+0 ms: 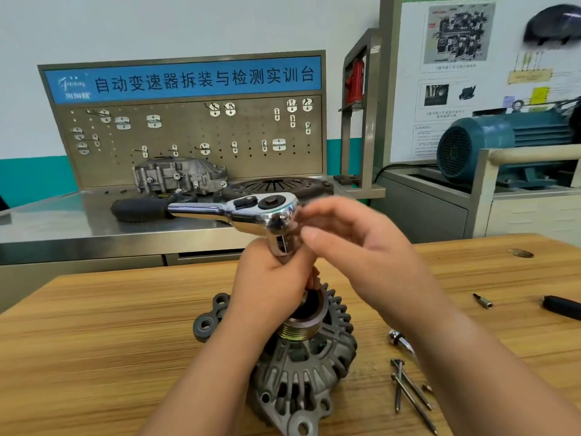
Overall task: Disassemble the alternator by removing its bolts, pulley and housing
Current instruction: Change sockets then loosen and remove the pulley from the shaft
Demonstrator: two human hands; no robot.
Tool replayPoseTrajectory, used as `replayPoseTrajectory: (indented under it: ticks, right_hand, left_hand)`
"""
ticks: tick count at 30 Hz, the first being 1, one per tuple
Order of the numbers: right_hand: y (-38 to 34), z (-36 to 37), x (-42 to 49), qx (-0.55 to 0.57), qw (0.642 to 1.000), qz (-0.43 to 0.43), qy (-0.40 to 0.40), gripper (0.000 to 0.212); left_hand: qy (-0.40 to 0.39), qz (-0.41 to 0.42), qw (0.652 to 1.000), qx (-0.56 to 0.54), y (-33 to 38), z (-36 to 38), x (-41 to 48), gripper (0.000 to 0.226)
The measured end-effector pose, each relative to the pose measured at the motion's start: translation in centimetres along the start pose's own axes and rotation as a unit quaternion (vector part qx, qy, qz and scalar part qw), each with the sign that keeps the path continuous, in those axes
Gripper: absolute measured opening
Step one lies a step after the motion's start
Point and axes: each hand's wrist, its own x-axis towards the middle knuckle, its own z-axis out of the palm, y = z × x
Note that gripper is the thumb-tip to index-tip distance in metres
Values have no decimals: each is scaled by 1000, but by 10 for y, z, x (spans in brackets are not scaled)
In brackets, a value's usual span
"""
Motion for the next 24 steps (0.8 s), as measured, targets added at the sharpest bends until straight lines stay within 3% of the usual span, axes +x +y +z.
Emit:
replayPoseTrajectory:
  ticks: [2, 7, 10, 12, 17, 24]
  right_hand:
    - [8, -2, -9, -34, 999, 16, -8, 16]
    - [20, -10, -21, -42, 998, 37, -31, 43]
    - [25, -10, -23, -156, 978, 64, -126, 79]
    - [29, -2, -25, -244, 956, 69, -145, 88]
    - [35, 15, -28, -270, 957, 45, -95, 70]
    - [28, 24, -27, -267, 954, 24, -138, 46]
  left_hand:
    - [-5, 3, 1000, -7, 1, 0, 0, 33]
    - [8, -3, 999, 35, -1, -4, 2, 48]
    - [7, 2, 998, 69, 1, -5, 1, 54]
    - [12, 7, 997, 74, 12, -7, 0, 55]
    - [38, 2, 993, -112, 35, -26, 3, 49]
    - [109, -70, 977, -168, 15, -51, 13, 63]
